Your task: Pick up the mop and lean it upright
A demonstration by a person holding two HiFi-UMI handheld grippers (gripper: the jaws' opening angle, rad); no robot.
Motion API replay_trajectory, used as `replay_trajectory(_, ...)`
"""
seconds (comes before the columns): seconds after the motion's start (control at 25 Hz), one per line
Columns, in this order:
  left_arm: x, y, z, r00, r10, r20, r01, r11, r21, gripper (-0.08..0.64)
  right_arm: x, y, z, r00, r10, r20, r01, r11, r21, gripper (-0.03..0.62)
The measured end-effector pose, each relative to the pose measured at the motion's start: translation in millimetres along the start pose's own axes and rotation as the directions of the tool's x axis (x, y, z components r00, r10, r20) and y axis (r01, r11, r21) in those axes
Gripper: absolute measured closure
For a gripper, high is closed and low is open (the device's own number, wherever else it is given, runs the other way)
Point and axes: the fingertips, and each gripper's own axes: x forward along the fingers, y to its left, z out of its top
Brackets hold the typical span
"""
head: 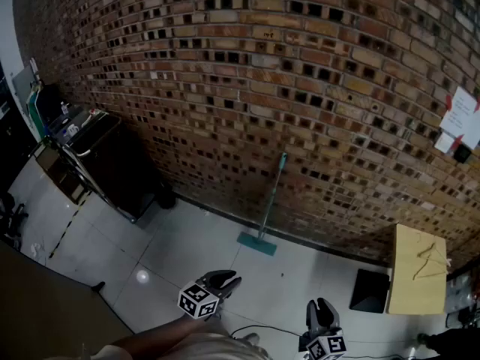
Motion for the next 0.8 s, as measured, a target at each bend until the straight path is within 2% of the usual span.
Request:
replay_trajectory(0.12,9.6,35.0,26.5,1.0,-0.013,0.019,0.012,0.999,0.029,0.457,37.7,2.9,10.5,1.0,-0.015,0.023,0.015,1.0,-0.013,0.491)
replay_trajectory(0.36,18.8,93.0,50.6,0.999,-0.051,0.017,0.051,0.998,0.032,0.459,87.9,22.3,14.7,0.999,-0.054,0.0,0.054,0.998,-0.036,0.491)
replay_trajectory(0.6,25.0,148.6,61.5,0.997,-0.079,0.002,0.079,0.997,0.027,0.459,134.9,33.2,12.8,0.995,-0.101,-0.023,0.099,0.993,-0.067,0.491)
replay_trajectory(0.8,24.2,186.5,67.5,0.994,-0.11,-0.007,0.111,0.992,0.053,0.456,168.1,38.1,6.3,0.99,-0.14,-0.018,0.139,0.988,-0.065,0.491)
